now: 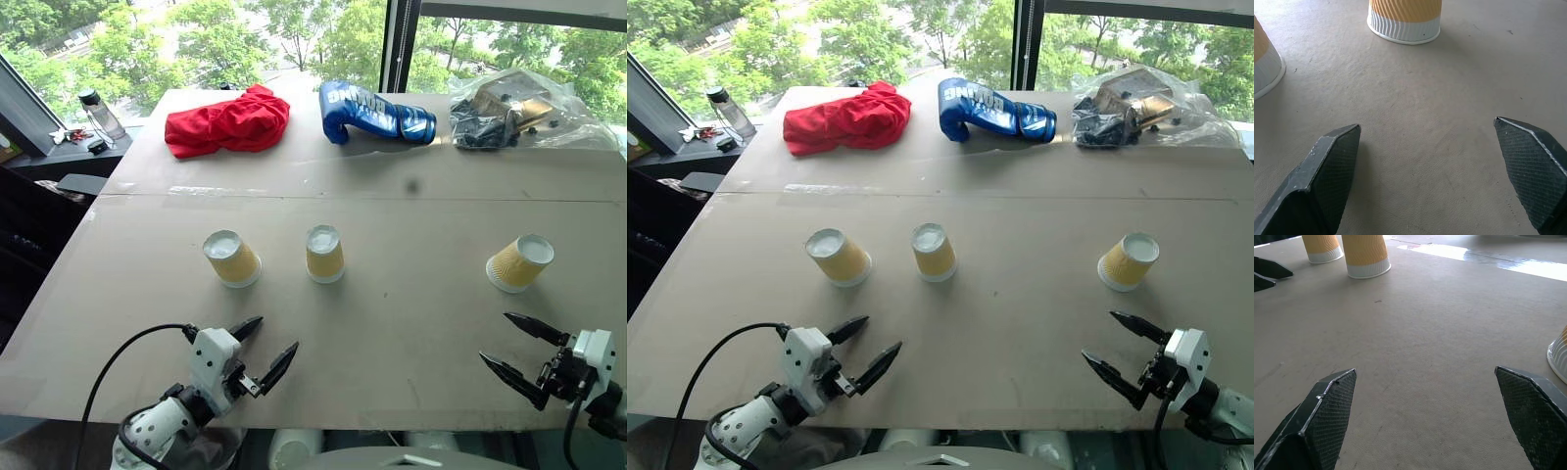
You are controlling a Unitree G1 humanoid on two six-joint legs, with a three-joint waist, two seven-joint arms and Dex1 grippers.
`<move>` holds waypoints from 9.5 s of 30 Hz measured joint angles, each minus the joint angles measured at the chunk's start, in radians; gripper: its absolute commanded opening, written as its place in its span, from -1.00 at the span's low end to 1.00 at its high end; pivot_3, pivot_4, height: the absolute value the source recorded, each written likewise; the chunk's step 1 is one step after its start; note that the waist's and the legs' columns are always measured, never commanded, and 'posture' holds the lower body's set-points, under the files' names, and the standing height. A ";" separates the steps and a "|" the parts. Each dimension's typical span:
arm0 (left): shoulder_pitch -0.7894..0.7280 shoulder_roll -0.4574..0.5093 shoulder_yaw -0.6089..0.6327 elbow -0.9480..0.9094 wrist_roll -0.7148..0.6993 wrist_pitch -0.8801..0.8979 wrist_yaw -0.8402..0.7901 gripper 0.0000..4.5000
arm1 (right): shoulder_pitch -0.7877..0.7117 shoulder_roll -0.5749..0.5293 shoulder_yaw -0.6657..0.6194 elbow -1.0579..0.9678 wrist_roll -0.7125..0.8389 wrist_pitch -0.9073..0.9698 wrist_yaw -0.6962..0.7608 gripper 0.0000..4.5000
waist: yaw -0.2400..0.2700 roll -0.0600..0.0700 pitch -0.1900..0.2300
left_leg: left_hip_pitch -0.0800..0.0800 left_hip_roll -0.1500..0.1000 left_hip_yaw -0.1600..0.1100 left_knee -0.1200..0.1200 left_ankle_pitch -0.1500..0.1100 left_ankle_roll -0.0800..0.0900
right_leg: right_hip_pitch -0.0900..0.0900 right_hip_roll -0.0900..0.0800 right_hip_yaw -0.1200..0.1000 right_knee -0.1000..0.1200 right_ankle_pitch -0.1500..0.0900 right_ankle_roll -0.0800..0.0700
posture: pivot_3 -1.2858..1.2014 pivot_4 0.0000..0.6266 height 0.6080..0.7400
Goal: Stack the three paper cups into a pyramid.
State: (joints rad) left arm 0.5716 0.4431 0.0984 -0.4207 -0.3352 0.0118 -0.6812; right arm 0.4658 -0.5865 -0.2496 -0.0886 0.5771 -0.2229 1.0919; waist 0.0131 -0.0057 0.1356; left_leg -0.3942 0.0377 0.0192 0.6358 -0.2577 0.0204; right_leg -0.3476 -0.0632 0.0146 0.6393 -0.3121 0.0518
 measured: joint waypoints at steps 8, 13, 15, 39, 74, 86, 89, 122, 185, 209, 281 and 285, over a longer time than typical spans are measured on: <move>-0.022 -0.001 -0.003 0.050 -0.003 -0.058 -0.050 0.99 | -0.023 0.003 0.000 0.000 -0.016 0.024 -0.020 1.00 | 0.000 0.000 0.000 | 0.001 0.000 0.000 0.001 0.000 0.000 | 0.000 0.001 0.001 0.002 0.000 0.000 | 0.03 -0.52 1.00; -0.026 -0.001 -0.003 0.050 -0.004 -0.065 -0.058 0.99 | -0.031 0.005 0.000 0.000 -0.019 0.026 -0.026 1.00 | 0.000 0.000 0.000 | 0.001 0.000 0.000 0.002 0.000 0.000 | 0.000 0.002 0.001 0.003 0.000 0.000 | 0.03 -0.52 1.00; -0.027 -0.001 -0.003 0.050 -0.004 -0.065 -0.058 0.99 | -0.033 0.007 0.000 0.000 -0.019 0.027 -0.029 1.00 | 0.000 0.000 0.000 | 0.001 0.000 0.000 0.002 0.000 0.000 | 0.000 0.002 0.001 0.003 0.000 0.001 | 0.03 -0.52 1.00; -0.119 0.176 0.126 0.069 -0.140 -0.035 -0.224 0.99 | -0.059 0.025 0.005 -0.035 -0.021 0.033 -0.012 1.00 | -0.001 0.000 0.000 | 0.009 0.003 0.002 0.002 0.000 0.000 | 0.004 0.006 0.001 0.006 0.000 0.000 | 0.03 -0.52 1.00; -0.172 0.450 0.687 -0.035 -0.548 0.433 -0.489 0.99 | -1.039 0.538 0.588 0.319 -0.366 0.390 -0.297 1.00 | -0.044 -0.012 0.011 | -0.002 0.005 0.003 0.002 0.005 -0.009 | -0.017 0.008 0.003 0.024 0.000 0.001 | 0.03 -0.52 1.00; -0.190 0.445 0.687 -0.014 -0.528 0.424 -0.512 1.00 | -1.050 0.560 0.584 0.374 -0.398 0.369 -0.308 -0.10 | -0.055 -0.012 0.011 | -0.002 0.005 0.002 0.002 0.005 -0.009 | -0.018 0.008 0.003 0.024 0.000 0.001 | 0.03 -0.52 1.00; -0.204 0.445 0.687 -0.010 -0.529 0.426 -0.512 1.00 | -1.050 0.556 0.583 0.372 -0.396 0.370 -0.300 -0.10 | -0.055 -0.012 0.011 | -0.002 0.005 0.003 0.001 0.005 -0.009 | -0.018 0.007 0.003 0.024 0.000 0.001 | 0.03 -0.52 1.00; -0.665 0.467 0.329 -0.089 -0.620 0.638 -0.289 1.00 | -0.897 0.337 0.371 0.076 -0.359 0.464 -0.381 0.98 | -0.044 -0.012 0.012 | -0.006 0.005 0.004 0.001 0.006 -0.010 | -0.022 0.009 0.005 0.025 0.001 0.002 | 0.03 -0.52 1.00; -0.792 0.354 0.118 -0.112 -0.460 0.698 -0.139 1.00 | -0.727 0.308 0.224 -0.103 -0.288 0.587 -0.686 -0.02 | -0.027 -0.011 0.012 | -0.006 0.003 0.004 0.007 0.008 -0.014 | -0.022 0.015 0.011 0.029 0.000 0.002 | 0.03 -0.52 1.00; -0.763 0.371 0.135 -0.137 -0.432 0.677 -0.123 1.00 | -0.833 0.374 0.307 0.051 -0.335 0.493 -0.638 0.44 | -0.032 -0.012 0.012 | -0.005 0.004 0.004 0.007 0.008 -0.014 | -0.022 0.015 0.011 0.032 0.000 0.002 | 0.03 -0.52 1.00; -0.459 -0.238 0.141 0.012 0.176 0.186 0.555 0.16 | -0.519 0.029 0.133 -0.443 0.261 0.588 -0.148 1.00 | -0.022 -0.013 0.012 | -0.004 0.004 -0.002 0.012 0.006 -0.009 | -0.012 0.013 0.005 0.027 0.000 0.002 | 0.03 -0.52 1.00; -0.454 -0.237 0.141 0.012 0.178 0.179 0.555 0.16 | -0.519 0.029 0.133 -0.443 0.263 0.588 -0.141 1.00 | -0.022 -0.013 0.012 | -0.004 0.004 -0.002 0.012 0.006 -0.009 | -0.012 0.013 0.005 0.027 0.000 0.002 | 0.03 -0.52 1.00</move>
State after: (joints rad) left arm 0.1179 0.2062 0.2392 -0.4084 -0.1571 0.1910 -0.1258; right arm -0.0535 -0.5577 -0.1164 -0.5316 0.8399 0.3653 0.9506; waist -0.0090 -0.0188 0.1473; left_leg -0.3981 0.0415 0.0170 0.6480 -0.2521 0.0116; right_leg -0.3598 -0.0506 0.0196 0.6658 -0.3116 0.0538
